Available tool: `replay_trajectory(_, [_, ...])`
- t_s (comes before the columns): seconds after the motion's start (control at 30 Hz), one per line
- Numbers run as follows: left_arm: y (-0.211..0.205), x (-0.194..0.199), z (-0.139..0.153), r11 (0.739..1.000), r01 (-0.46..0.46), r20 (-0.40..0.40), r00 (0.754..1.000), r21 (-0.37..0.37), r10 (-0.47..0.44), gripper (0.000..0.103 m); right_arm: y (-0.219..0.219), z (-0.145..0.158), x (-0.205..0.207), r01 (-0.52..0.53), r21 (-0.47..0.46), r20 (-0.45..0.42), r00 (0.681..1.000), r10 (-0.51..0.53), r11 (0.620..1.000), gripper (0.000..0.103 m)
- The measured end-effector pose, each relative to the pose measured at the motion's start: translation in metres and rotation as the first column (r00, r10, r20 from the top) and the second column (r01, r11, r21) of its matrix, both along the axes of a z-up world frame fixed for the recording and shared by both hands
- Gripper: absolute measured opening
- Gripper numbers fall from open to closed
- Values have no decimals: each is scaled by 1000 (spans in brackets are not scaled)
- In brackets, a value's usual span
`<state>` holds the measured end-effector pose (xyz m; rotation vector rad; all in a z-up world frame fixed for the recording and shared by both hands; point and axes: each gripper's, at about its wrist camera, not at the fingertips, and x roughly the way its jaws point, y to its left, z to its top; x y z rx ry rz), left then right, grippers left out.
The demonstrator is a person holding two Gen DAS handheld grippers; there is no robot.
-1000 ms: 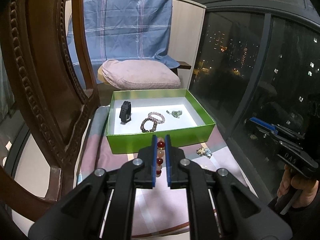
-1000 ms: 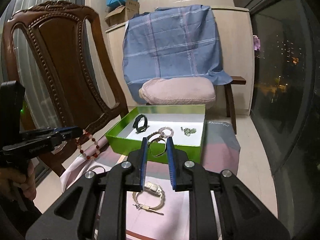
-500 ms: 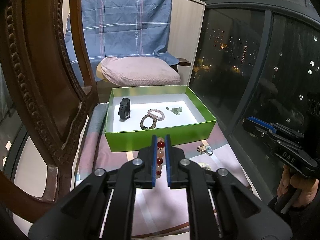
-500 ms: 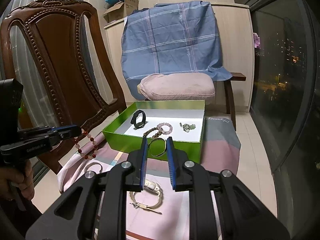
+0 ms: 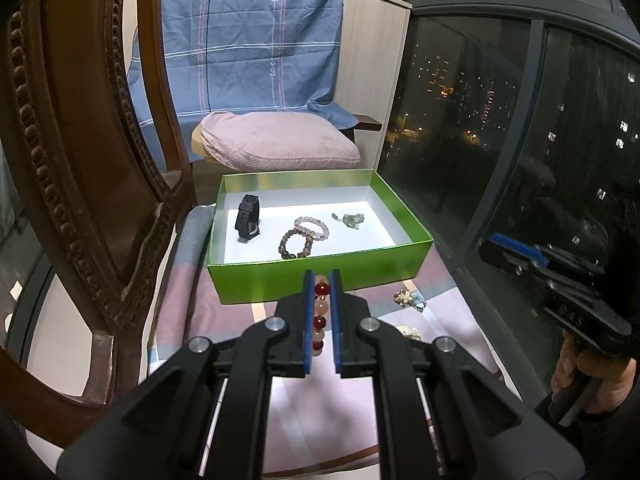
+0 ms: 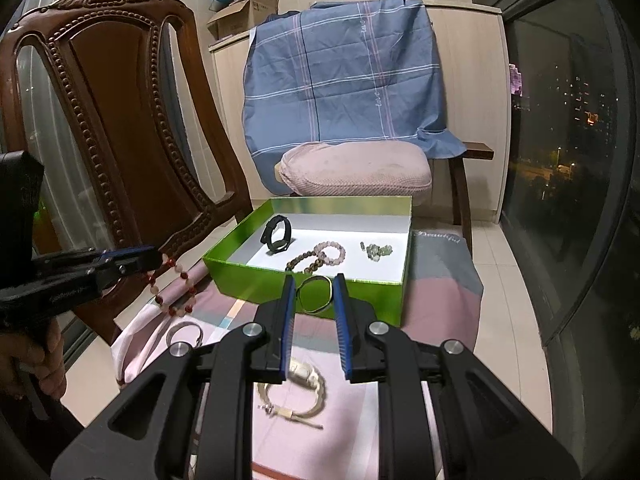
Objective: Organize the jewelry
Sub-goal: 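Carry the silver ring into the green box and open the right tool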
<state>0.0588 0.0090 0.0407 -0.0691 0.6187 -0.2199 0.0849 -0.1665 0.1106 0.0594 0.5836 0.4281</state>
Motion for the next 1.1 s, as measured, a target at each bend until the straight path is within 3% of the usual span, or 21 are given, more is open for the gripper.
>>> replay_trajectory(0.13, [2, 3, 0, 1000, -5, -2, 1000, -3, 5, 8, 9, 17, 33, 19, -18, 48, 999, -19, 1000, 19])
replay_trajectory(0.2, [2, 4, -1, 1000, -9, -5, 1000, -4, 9, 8, 15, 17, 63, 27, -46, 45, 999, -25, 999, 26])
replay_trajectory(0.27, [3, 6, -3, 1000, -14, -14, 1000, -5, 14, 8, 11, 10, 79, 112, -57, 76, 991, -107, 992, 70])
replay_trajectory(0.3, [4, 6, -4, 1000, -14, -16, 1000, -4, 14, 8, 5, 7, 80, 151, -39, 79, 986, -148, 988, 72])
replay_trajectory(0.4, [4, 7, -6, 1000, -12, -24, 1000, 2, 12, 7, -25, 3, 63, 167, 107, 22, 985, -170, 980, 72])
replay_trajectory(0.53, [4, 8, -6, 1000, -9, -27, 1000, 3, 9, 8, -52, 13, 24, 199, 168, 74, 974, -214, 965, 78])
replay_trajectory(0.67, [-4, 10, -5, 1000, 3, -27, 1000, 8, -2, 8, -60, 12, 11, 221, 172, 77, 968, -237, 960, 81])
replay_trajectory(0.77, [-11, 12, -10, 1000, 16, -40, 999, 12, -16, 8, -57, 10, 13, 224, 120, 106, 966, -237, 967, 81])
replay_trajectory(0.9, [-17, 16, -11, 1000, 22, -49, 999, 22, -21, 8, -61, 5, 20, 227, 141, 73, 968, -239, 964, 81])
replay_trajectory(1.1, [-36, 58, 6, 999, 37, -67, 997, 39, -34, 8, -69, 0, 31, 241, 170, 39, 967, -251, 956, 81])
